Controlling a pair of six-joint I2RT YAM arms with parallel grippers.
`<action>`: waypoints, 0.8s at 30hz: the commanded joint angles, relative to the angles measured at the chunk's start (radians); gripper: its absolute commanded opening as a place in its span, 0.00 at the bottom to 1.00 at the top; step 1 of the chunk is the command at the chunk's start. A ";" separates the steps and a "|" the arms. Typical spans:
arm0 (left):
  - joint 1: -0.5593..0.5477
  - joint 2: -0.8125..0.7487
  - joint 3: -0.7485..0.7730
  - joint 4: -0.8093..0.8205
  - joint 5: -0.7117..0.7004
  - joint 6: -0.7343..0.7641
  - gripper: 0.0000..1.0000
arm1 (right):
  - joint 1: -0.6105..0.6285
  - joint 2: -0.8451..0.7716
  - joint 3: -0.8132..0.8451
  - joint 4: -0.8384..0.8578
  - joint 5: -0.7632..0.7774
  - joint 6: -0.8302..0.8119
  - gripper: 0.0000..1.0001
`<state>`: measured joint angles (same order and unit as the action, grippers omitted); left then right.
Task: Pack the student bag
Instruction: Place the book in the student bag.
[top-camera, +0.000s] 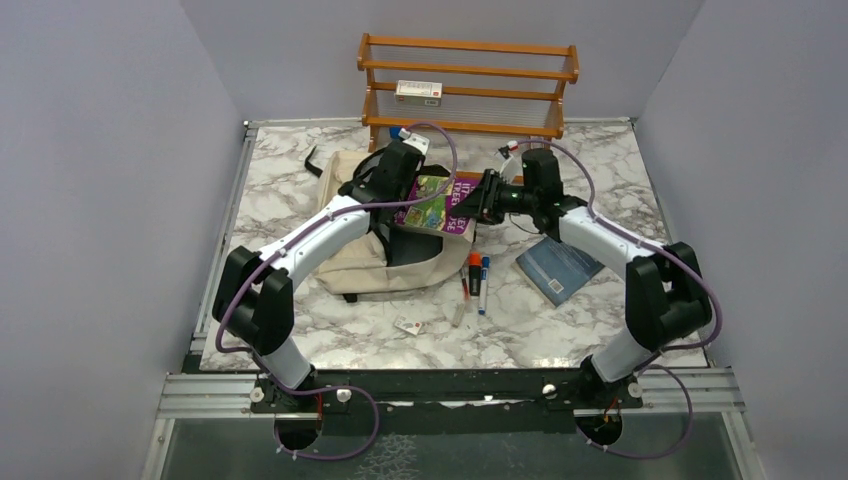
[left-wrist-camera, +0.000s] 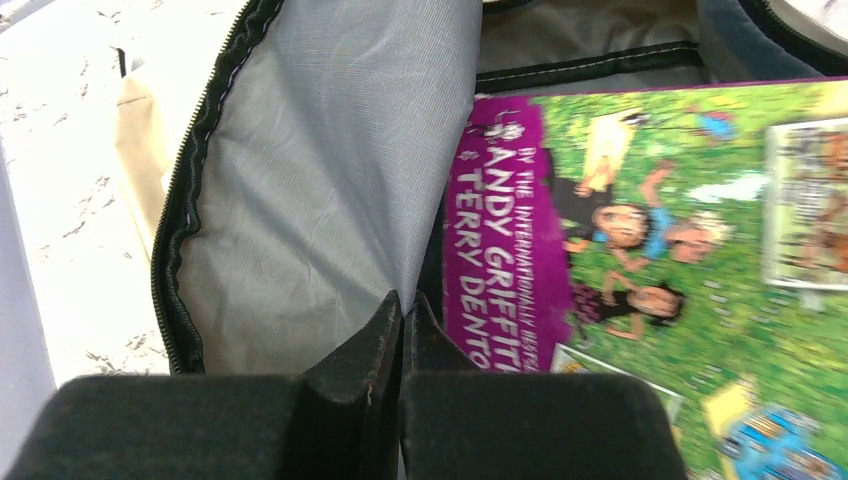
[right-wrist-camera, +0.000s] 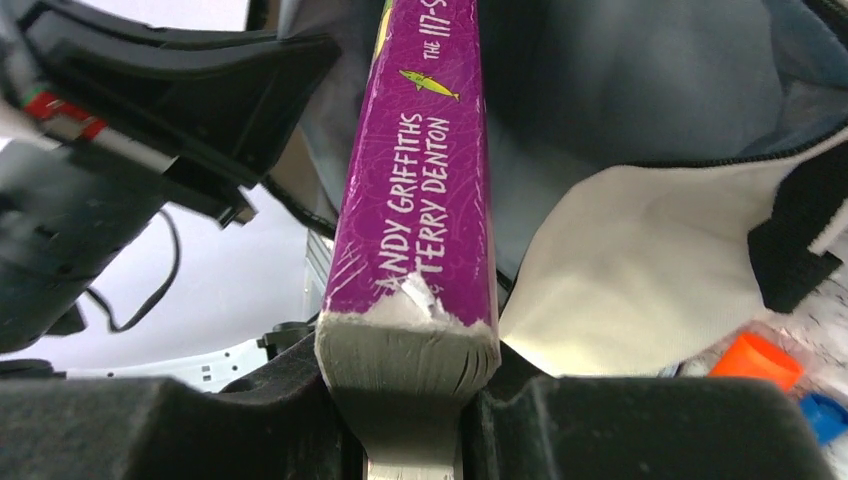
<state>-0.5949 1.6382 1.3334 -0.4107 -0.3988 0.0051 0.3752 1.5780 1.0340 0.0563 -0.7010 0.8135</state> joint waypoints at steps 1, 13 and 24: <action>0.000 -0.027 0.058 0.007 0.050 -0.033 0.00 | 0.032 0.087 0.094 0.085 -0.029 -0.029 0.01; 0.000 -0.025 0.098 -0.041 0.080 -0.071 0.00 | 0.092 0.381 0.253 0.381 -0.145 0.094 0.00; 0.000 -0.011 0.089 -0.040 0.085 -0.081 0.00 | 0.187 0.647 0.487 0.300 -0.139 0.072 0.00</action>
<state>-0.5949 1.6382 1.3865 -0.4793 -0.3332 -0.0605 0.5194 2.1746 1.4273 0.3214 -0.7876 0.8902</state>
